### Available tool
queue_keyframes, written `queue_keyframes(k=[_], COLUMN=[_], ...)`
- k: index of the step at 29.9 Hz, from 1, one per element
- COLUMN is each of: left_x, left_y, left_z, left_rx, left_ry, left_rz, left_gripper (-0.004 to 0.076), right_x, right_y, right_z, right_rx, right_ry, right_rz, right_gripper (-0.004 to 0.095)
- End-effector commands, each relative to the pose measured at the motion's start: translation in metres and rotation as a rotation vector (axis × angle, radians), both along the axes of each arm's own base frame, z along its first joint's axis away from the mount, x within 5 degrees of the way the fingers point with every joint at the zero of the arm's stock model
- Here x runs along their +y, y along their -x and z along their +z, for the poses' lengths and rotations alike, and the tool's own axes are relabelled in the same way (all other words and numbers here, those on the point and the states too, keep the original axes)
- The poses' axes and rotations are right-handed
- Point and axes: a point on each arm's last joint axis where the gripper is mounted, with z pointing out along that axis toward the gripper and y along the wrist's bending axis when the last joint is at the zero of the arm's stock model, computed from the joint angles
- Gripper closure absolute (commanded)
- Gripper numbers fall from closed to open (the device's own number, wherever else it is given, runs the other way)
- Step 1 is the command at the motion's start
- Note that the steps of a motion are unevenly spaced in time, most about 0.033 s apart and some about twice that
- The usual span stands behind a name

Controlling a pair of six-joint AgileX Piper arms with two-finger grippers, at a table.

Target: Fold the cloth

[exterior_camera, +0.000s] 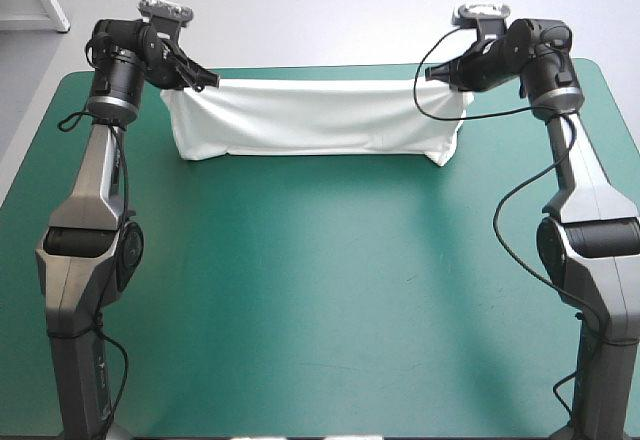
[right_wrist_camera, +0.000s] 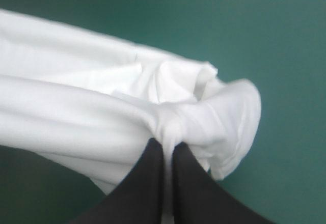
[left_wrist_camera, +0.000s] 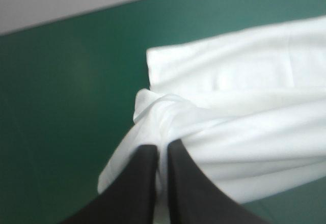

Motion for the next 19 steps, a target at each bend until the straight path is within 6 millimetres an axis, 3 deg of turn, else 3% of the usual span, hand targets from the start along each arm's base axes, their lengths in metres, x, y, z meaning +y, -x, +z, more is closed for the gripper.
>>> queue_keyframes(k=[1, 6, 10, 19], left_x=[0.003, -0.004, -0.003, 0.008], left_y=[0.019, 0.034, 0.059, 0.151], left_z=[0.026, 0.015, 0.003, -0.039], left_rx=[-0.005, 0.092, 0.200, 0.463], left_ry=[0.004, 0.071, 0.071, 0.040], left_rz=[0.005, -0.043, -0.044, -0.029], left_gripper=[0.0705, 0.0705, 0.0705, 0.0705], right_x=[-0.005, -0.008, -0.013, -0.020], right_y=[0.018, 0.049, 0.085, 0.168], right_z=[0.026, 0.028, 0.012, -0.040], right_rx=[-0.017, 0.049, 0.157, 0.391], right_ry=[-0.010, 0.004, 0.033, 0.088], right_rz=[0.022, 0.019, 0.025, 0.075], right_gripper=[0.0925, 0.0925, 0.0925, 0.0925])
